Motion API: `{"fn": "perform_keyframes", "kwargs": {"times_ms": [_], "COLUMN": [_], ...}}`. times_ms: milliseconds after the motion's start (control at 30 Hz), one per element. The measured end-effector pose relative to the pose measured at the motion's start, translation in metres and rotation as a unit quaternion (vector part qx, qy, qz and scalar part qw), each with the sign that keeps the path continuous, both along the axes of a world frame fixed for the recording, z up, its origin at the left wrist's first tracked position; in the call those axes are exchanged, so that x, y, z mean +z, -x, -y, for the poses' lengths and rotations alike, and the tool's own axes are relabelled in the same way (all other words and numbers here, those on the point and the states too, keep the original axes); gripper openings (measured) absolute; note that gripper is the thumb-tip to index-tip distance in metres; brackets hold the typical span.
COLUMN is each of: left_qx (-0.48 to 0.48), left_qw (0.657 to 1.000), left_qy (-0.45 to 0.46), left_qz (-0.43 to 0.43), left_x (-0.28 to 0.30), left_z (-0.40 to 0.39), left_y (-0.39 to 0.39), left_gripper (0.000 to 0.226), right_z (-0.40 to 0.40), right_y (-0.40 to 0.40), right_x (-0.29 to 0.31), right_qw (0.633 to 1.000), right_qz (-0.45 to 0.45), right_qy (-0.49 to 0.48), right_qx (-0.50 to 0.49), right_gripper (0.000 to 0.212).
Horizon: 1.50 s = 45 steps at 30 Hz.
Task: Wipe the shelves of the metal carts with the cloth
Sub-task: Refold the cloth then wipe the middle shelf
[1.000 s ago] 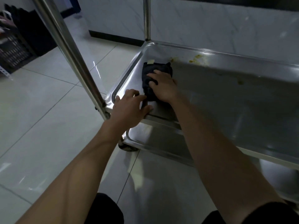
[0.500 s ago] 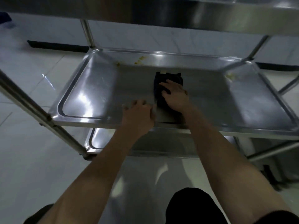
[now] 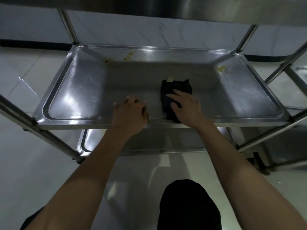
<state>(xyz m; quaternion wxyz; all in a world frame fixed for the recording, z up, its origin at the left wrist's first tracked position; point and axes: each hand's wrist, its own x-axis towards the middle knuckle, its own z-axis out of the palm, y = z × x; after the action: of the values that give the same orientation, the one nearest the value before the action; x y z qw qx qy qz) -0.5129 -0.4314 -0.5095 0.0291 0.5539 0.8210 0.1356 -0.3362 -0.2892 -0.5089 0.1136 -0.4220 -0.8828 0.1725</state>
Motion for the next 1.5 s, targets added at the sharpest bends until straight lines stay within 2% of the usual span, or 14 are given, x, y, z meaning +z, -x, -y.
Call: {"fn": "perform_keyframes", "kwargs": {"times_ms": [167, 567, 733, 967, 1067, 1200, 1367, 1500], "left_qx": [-0.009, -0.016, -0.042, -0.021, -0.025, -0.030, -0.015, -0.050], "left_qw": [1.000, 1.000, 0.998, 0.999, 1.000, 0.999, 0.999, 0.998], "left_qy": [0.001, 0.017, 0.016, 0.001, 0.009, 0.002, -0.027, -0.011], "left_qz": [-0.003, -0.021, -0.046, -0.033, 0.002, 0.014, -0.010, 0.048], "left_x": [-0.001, 0.006, 0.006, 0.002, 0.013, 0.016, 0.016, 0.021], "left_z": [0.003, 0.016, 0.028, 0.040, 0.031, 0.019, 0.012, -0.014], "left_y": [0.001, 0.002, 0.019, 0.026, -0.001, -0.052, -0.076, -0.102], "left_gripper": [0.041, 0.042, 0.035, 0.032, 0.036, 0.030, 0.025, 0.029], "right_z": [0.034, 0.056, 0.077, 0.091, 0.087, 0.075, 0.055, 0.028], "right_y": [-0.002, 0.012, 0.024, 0.028, 0.022, 0.002, -0.026, -0.062], "right_x": [-0.006, -0.004, -0.005, -0.002, -0.001, 0.001, 0.003, 0.002], "right_qw": [1.000, 0.999, 0.997, 0.998, 0.999, 0.999, 0.999, 0.999], "right_qz": [-0.015, 0.002, -0.004, -0.003, -0.006, -0.017, -0.022, -0.023], "right_qy": [-0.019, -0.030, -0.028, -0.052, -0.032, -0.034, -0.027, -0.019], "right_qx": [0.002, -0.044, -0.071, -0.028, -0.017, -0.021, -0.016, -0.026], "right_gripper": [0.041, 0.040, 0.040, 0.040, 0.043, 0.044, 0.044, 0.044]}}
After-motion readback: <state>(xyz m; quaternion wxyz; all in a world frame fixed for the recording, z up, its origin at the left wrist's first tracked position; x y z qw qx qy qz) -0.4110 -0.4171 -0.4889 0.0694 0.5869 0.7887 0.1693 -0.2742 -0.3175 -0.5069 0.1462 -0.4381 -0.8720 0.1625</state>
